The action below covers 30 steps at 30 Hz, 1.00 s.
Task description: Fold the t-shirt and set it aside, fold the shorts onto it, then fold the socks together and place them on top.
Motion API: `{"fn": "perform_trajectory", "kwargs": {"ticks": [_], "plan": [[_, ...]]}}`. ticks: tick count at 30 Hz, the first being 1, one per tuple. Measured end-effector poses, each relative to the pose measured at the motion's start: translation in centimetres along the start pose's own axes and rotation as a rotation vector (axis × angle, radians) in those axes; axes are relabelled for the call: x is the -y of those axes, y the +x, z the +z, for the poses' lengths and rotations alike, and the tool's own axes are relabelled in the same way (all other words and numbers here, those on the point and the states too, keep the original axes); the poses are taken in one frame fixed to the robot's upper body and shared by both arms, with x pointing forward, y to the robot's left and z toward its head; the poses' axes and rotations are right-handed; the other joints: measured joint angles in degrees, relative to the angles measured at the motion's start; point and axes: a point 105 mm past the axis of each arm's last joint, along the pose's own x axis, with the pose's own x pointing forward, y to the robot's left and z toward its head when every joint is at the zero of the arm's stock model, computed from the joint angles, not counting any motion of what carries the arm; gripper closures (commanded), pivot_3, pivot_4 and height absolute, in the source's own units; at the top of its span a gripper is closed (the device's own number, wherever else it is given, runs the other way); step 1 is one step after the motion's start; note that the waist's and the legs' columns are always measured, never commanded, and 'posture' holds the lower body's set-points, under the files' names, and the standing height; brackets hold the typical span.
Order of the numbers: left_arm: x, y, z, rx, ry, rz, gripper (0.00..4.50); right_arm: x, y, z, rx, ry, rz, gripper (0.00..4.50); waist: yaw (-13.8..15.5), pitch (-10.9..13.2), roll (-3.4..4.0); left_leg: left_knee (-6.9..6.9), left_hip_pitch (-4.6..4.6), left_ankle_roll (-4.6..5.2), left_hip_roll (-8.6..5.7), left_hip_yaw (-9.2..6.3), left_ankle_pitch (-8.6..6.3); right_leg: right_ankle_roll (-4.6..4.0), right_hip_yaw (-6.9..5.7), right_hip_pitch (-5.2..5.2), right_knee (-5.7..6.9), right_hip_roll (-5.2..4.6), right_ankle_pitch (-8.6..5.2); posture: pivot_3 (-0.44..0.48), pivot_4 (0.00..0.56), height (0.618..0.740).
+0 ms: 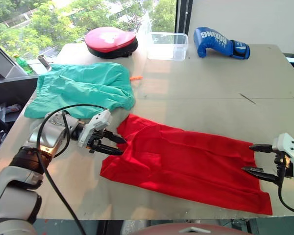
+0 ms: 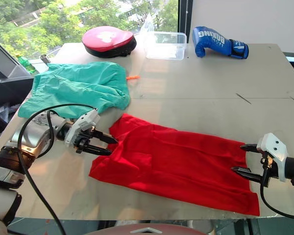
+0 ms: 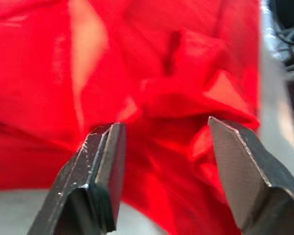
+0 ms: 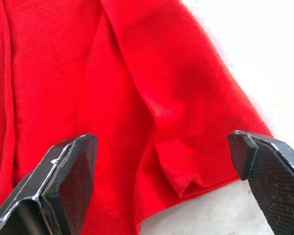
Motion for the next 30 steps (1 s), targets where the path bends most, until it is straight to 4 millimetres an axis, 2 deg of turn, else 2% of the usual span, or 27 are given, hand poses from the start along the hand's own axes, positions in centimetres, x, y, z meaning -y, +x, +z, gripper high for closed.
{"fn": "perform_trajectory", "kwargs": {"ticks": [4, 7, 12, 14, 16, 20, 27, 30], "plan": [[1.0, 0.0, -0.1, -0.015, -0.01, -0.05, 1.7, 0.2, 0.0, 0.0, 0.002, 0.0, -0.006, 0.0, -0.1, 0.0, -0.02, 0.0, 0.0, 0.0, 0.01, 0.0, 0.0, -0.01, 0.0, -0.01, 0.0, 0.02, -0.01, 0.0, 0.15, 0.731], [0.7, -0.2, 0.5, 0.017, 0.007, -0.043, 1.7, 0.2, 0.0, -0.1, 0.002, 0.001, -0.008, 0.0, 0.0, 0.0, -0.02, 0.02, 0.0, 0.0, 0.01, 0.0, 0.0, -0.01, 0.0, -0.01, 0.01, 0.03, -0.01, 0.0, 0.15, 0.731], [-3.3, -0.7, 4.8, 0.226, 0.094, 0.105, 1.7, 0.4, 0.0, 0.0, 0.007, -0.009, -0.011, 0.0, 0.7, 0.0, -0.05, 0.12, -0.03, 0.01, -0.03, 0.01, 0.01, 0.03, -0.01, 0.01, -0.02, 0.03, -0.01, 0.0, 0.15, 0.731], [-4.8, -0.4, 4.8, 0.228, 0.114, 0.191, 1.7, 0.4, 0.0, -0.1, 0.009, -0.008, -0.013, 0.0, 0.6, 0.0, -0.05, 0.08, -0.03, 0.01, -0.02, 0.01, 0.01, 0.01, 0.0, 0.0, -0.02, 0.03, 0.0, 0.0, 0.15, 0.731], [-5.4, 0.0, 4.3, 0.215, 0.114, 0.22, 1.7, 0.4, 0.1, -0.1, 0.017, -0.004, -0.017, 0.0, 0.3, 0.0, -0.06, 0.03, -0.02, 0.01, -0.01, -0.01, 0.01, 0.0, 0.0, -0.01, -0.02, 0.04, 0.0, 0.0, 0.15, 0.731], [-7.1, 2.0, 4.1, 0.183, 0.163, 0.27, 1.7, 0.8, 0.6, 0.9, 0.089, -0.001, -0.047, 0.0, 0.2, 0.0, -0.08, 0.07, -0.05, 0.0, -0.02, -0.01, 0.01, 0.01, 0.0, -0.01, -0.01, 0.04, 0.01, 0.0, 0.15, 0.731], [-9.7, 3.0, 7.8, 0.141, 0.325, 0.364, 1.7, 3.5, 0.0, 1.8, 0.092, 0.005, -0.149, 0.0, 0.2, 0.0, -0.12, 0.09, -0.06, 0.0, -0.08, -0.01, 0.01, 0.02, 0.01, 0.0, -0.02, 0.02, 0.01, 0.0, 0.15, 0.731], [-10.2, 2.7, 8.0, 0.079, 0.379, 0.386, 1.7, 4.7, -0.6, 1.4, 0.03, -0.001, -0.191, 0.0, -0.2, 0.0, -0.12, 0.05, -0.04, 0.01, -0.06, -0.01, 0.0, 0.02, 0.0, -0.01, -0.02, 0.03, 0.01, 0.0, 0.15, 0.731]]}}
